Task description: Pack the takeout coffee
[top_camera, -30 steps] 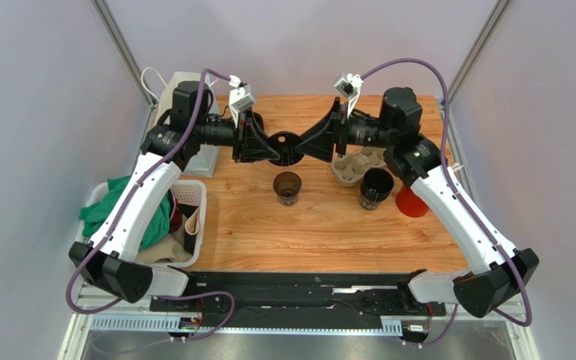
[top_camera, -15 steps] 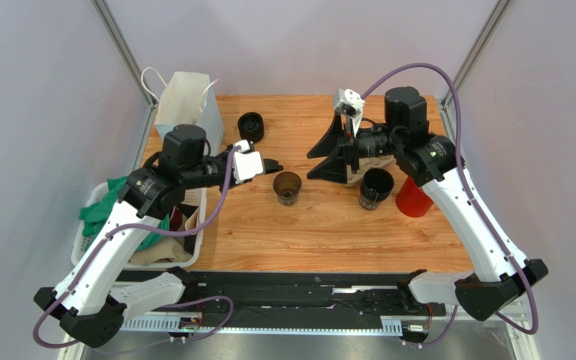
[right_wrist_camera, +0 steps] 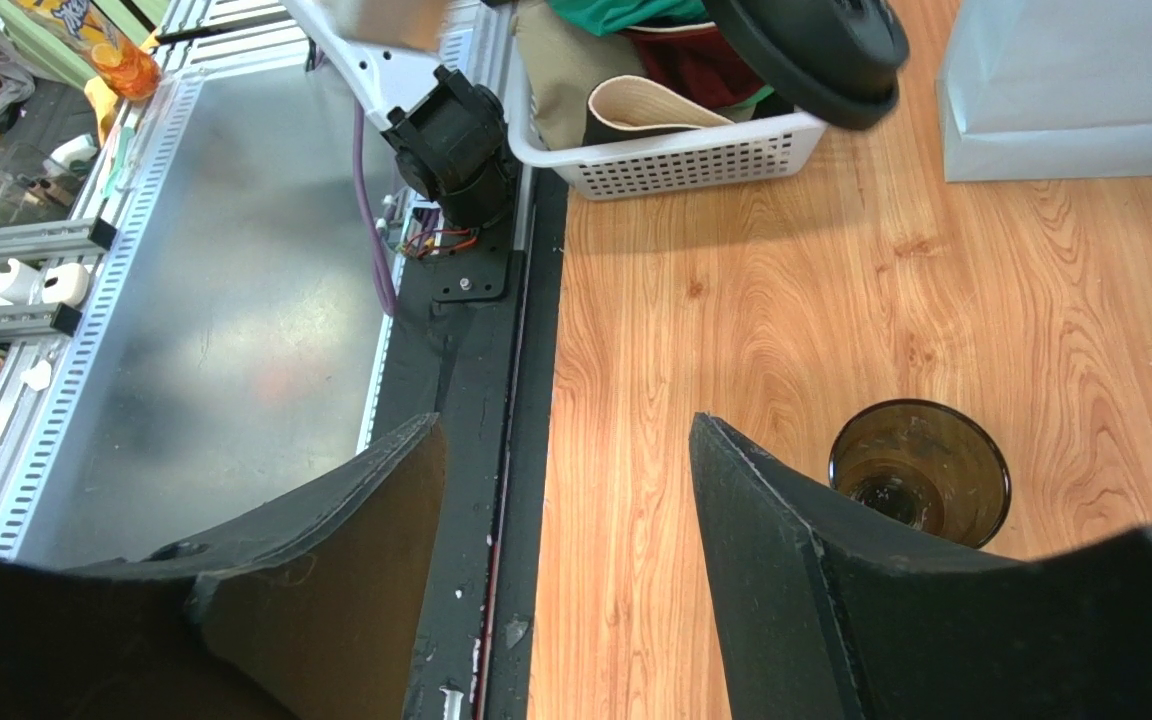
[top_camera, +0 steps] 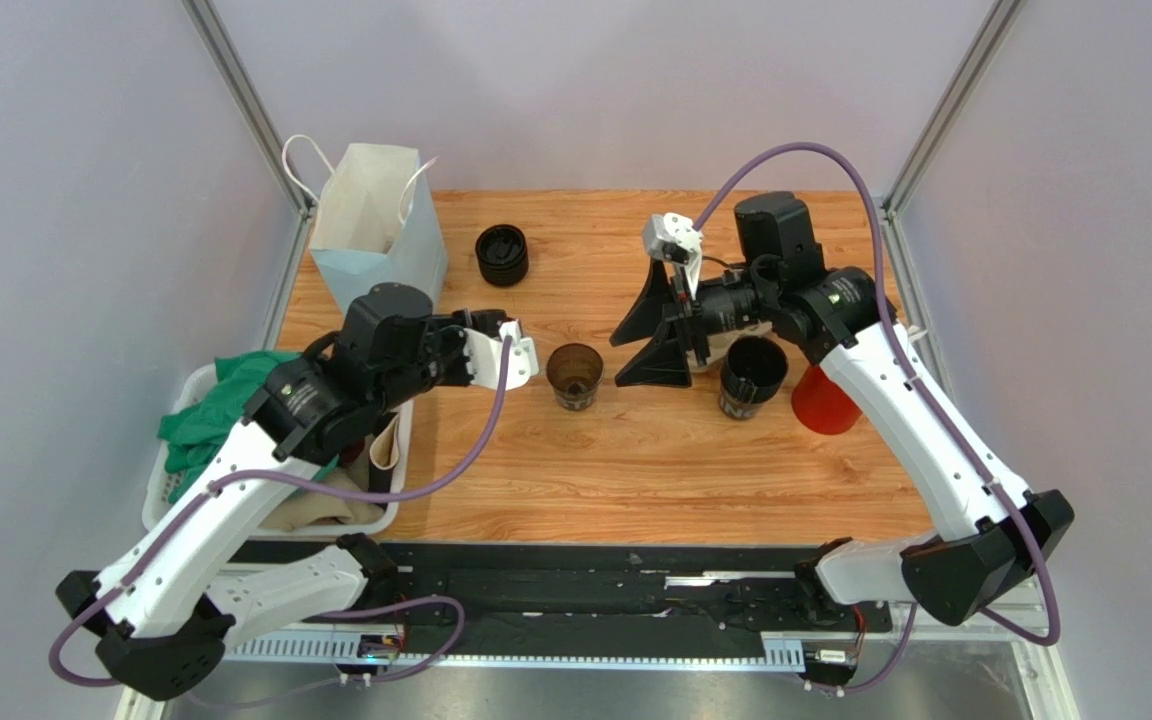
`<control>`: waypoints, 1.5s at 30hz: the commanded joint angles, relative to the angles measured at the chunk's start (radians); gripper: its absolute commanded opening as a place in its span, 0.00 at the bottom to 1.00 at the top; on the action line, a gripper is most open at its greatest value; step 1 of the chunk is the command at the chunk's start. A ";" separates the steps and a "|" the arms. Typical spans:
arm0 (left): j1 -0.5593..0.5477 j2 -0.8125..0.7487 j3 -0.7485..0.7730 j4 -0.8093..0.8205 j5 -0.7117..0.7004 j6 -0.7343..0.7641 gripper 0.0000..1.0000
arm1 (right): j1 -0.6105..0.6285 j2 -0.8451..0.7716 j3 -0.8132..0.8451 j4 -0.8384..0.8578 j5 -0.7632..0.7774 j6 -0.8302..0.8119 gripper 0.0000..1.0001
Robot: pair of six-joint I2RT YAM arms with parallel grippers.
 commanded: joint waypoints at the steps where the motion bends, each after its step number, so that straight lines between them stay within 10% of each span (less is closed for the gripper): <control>1: -0.040 -0.066 0.042 0.007 -0.053 0.083 0.12 | 0.001 0.003 0.008 0.002 -0.033 -0.044 0.65; 14: -0.270 -0.056 -0.045 0.030 -0.082 0.322 0.14 | 0.027 -0.036 0.004 -0.186 -0.026 -0.336 0.63; 25: -0.489 -0.006 -0.209 0.350 -0.178 0.537 0.13 | 0.116 -0.149 -0.142 0.103 -0.002 -0.156 0.60; 45: -0.545 -0.075 -0.452 0.714 -0.218 0.703 0.13 | 0.142 -0.148 -0.286 0.270 0.096 -0.040 0.49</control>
